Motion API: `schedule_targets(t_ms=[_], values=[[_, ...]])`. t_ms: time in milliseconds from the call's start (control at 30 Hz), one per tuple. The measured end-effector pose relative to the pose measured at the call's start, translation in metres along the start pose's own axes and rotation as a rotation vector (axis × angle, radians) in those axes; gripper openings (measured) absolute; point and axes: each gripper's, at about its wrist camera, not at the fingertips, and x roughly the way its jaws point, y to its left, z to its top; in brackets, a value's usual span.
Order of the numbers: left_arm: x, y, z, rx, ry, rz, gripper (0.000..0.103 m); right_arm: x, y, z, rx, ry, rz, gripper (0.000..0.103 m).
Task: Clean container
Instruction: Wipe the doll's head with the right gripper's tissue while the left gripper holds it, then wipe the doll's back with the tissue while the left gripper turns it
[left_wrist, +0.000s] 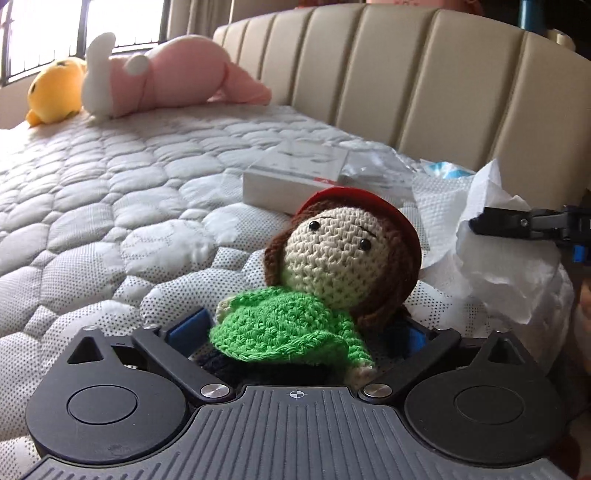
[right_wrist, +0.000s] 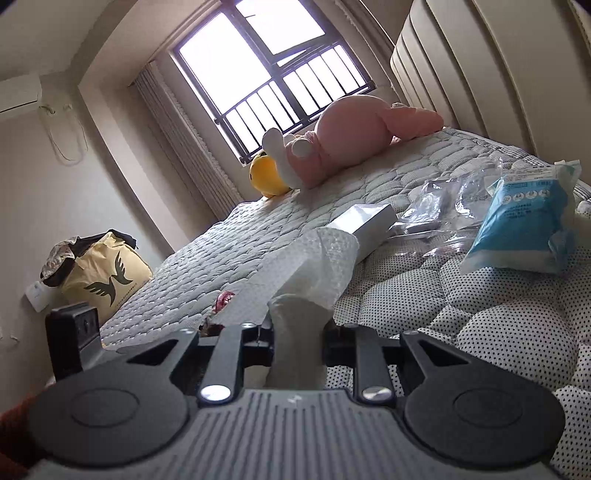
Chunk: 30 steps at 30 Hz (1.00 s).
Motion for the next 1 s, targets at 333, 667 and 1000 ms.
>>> schedule_targets(t_ms=[333,667,1000], values=[[0.011,-0.009,0.012,0.521,-0.225,0.371,0.076,0.023,0.033,0.021,-0.128,0.018,0.000,0.025],[0.018,-0.057,-0.034,0.835,-0.357,0.503,0.077,0.118,0.133,0.037,-0.345,0.143,0.198,0.021],[0.010,-0.050,-0.014,0.718,-0.362,0.449,0.079,0.104,0.097,0.049,-0.363,0.053,-0.095,0.021]])
